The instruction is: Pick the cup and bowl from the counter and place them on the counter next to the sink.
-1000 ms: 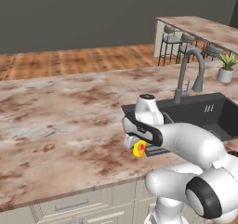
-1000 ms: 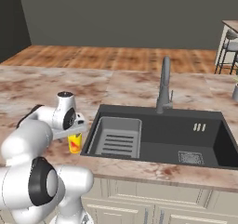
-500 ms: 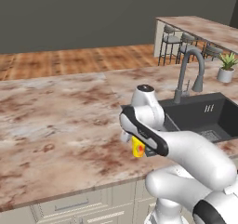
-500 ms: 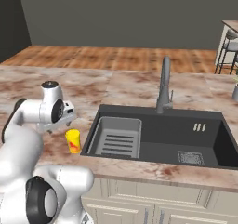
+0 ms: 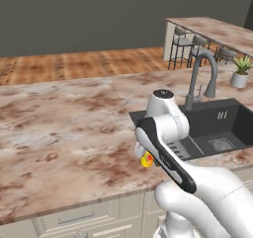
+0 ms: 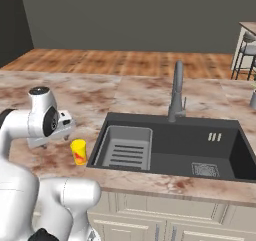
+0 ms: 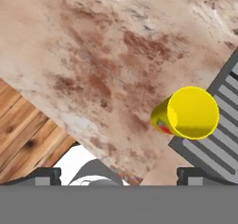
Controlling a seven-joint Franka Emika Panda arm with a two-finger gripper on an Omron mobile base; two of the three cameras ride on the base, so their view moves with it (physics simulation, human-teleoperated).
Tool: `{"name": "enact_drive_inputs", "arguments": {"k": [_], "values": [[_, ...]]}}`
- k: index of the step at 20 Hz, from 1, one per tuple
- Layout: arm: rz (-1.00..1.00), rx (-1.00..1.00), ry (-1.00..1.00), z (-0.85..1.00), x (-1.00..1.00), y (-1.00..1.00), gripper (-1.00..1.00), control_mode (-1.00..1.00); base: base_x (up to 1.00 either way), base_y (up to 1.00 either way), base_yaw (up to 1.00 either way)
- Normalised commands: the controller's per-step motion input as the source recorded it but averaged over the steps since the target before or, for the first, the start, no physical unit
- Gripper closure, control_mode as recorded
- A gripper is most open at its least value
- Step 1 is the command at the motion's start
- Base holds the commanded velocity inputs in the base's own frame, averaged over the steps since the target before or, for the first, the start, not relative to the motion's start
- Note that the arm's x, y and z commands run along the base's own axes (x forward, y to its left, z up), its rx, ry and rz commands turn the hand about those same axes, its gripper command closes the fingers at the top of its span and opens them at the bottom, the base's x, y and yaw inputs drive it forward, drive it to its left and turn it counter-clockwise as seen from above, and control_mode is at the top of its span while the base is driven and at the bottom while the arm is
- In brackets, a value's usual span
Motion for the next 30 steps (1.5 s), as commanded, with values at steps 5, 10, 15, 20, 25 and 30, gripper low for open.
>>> {"name": "enact_drive_inputs", "arguments": {"k": [5,10,15,20,25,30], "values": [[-0.29,0.05,-0.01,0.06,-0.84,-0.54,-1.0,-1.0,0.0,0.0,0.0],[-0.32,0.04,0.0,0.27,-0.56,-0.56,-1.0,-1.0,0.0,0.0,0.0],[-0.33,0.06,0.0,0.35,-0.42,-0.46,-1.0,-1.0,0.0,0.0,0.0],[-0.17,0.01,0.0,0.06,-0.14,-0.11,-1.0,-1.0,0.0,0.0,0.0],[0.0,0.0,0.0,0.0,0.0,0.0,-1.0,-1.0,0.0,0.0,0.0],[0.0,0.0,0.0,0.0,0.0,0.0,-1.0,1.0,0.0,0.0,0.0]]}}
